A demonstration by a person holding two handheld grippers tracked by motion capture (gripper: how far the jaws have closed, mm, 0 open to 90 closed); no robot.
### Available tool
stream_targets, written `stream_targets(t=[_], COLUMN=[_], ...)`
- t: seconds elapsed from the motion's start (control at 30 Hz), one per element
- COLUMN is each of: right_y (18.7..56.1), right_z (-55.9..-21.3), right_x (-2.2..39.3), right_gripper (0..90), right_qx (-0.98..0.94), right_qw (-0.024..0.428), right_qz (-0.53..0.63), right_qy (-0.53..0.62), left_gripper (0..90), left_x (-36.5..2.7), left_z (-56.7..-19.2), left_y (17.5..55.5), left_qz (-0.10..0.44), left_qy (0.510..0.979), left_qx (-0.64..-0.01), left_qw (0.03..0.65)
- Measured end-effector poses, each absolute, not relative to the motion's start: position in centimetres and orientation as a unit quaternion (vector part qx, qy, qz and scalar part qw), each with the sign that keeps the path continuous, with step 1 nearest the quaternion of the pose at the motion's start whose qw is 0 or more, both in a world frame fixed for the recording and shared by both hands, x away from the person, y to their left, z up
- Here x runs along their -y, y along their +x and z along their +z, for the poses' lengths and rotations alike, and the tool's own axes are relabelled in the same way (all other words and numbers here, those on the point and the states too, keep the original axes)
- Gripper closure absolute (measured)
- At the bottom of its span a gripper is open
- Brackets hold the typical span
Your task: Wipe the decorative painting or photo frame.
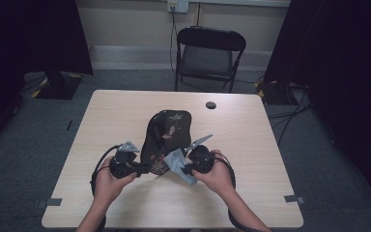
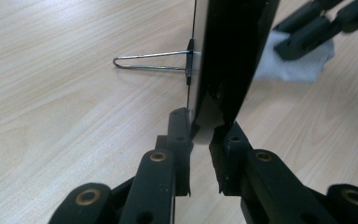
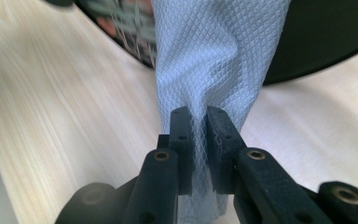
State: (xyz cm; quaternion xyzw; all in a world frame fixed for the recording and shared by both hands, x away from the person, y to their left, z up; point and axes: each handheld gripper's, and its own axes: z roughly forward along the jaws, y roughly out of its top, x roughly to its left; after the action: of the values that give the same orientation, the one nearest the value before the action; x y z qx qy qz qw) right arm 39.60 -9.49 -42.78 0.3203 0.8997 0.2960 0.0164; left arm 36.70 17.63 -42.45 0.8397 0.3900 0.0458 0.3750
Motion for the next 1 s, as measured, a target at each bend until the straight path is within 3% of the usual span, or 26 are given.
stream_targets(t=[0.3, 0.5, 0.73, 1.0], right_y=[39.0, 38.8, 38.9, 39.3], right_z=[-46.1, -46.3, -42.9, -36.4], right_x=[9.9, 10.2, 10.7, 10.2], right_gripper=[82.1, 82.0, 82.1, 82.1], right_qx=[-0.904, -0.900, -0.900, -0.898], right_qw=[0.000, -0.003, 0.019, 0.055], right_qz=[0.273, 0.279, 0.294, 0.326], right_qy=[0.330, 0.334, 0.321, 0.291], left_gripper=[78.6, 78.6, 78.6, 78.6], left_x=[-17.6, -17.6, -17.6, -17.6], left_z=[-42.5, -42.5, -42.5, -42.5], left_y=[36.7, 36.7, 36.7, 36.7], left_qz=[0.048, 0.048, 0.049, 0.049], left_qy=[0.839, 0.839, 0.837, 0.837], left_qx=[-0.390, -0.391, -0.393, -0.393], left_qw=[0.376, 0.376, 0.377, 0.377])
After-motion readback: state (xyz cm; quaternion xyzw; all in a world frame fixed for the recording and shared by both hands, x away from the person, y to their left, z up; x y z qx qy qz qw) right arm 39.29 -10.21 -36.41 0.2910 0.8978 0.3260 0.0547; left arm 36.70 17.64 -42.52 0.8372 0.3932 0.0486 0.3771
